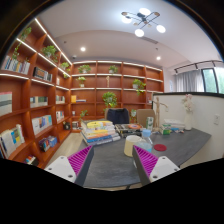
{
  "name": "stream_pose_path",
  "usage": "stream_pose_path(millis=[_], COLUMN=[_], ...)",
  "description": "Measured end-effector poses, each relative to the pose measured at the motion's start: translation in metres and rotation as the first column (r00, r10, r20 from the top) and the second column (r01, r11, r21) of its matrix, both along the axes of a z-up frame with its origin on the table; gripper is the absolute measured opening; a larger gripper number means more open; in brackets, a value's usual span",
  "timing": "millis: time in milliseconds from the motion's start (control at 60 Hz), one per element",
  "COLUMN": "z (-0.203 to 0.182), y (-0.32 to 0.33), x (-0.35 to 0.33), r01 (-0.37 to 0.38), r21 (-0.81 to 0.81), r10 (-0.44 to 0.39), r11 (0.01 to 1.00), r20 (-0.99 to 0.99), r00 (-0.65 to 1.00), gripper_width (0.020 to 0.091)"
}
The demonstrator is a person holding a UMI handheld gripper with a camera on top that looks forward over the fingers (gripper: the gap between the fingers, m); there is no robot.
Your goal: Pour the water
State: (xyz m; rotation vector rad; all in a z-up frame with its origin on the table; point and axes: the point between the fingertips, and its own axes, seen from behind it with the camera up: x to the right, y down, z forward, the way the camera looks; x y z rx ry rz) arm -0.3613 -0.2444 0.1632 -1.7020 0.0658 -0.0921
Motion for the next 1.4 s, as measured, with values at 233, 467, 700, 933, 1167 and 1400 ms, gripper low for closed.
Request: stream_pose_path(millis=[233, 467, 700, 933, 1167, 1400], z=[-0.037, -0.059, -0.069, -0.089, -0.097, -0.092], y=[0.012, 0.046, 0.092, 0.125, 0.137, 0.133], x=[0.073, 0.126, 0.146, 0.124, 0.130, 0.126], r01=[0.042, -0.040, -0.118, -0.196, -0.183, -0.174], r21=[-0.053, -0.050, -0.042, -0.073, -0.064, -0.046], r10=[-0.039, 0.040, 0.116, 0.197, 0.186, 0.177], r11=[0.998, 0.998, 0.992, 0.978, 0.981, 0.984], r20=[0.050, -0.011, -0.034, 0.009, 0.056, 0.084], r00=[0.998, 0.999, 0.993, 0.980, 0.981, 0.981], gripper_width=[0.0788, 0.0789, 0.0785, 0.0747, 0.0375, 0.0339])
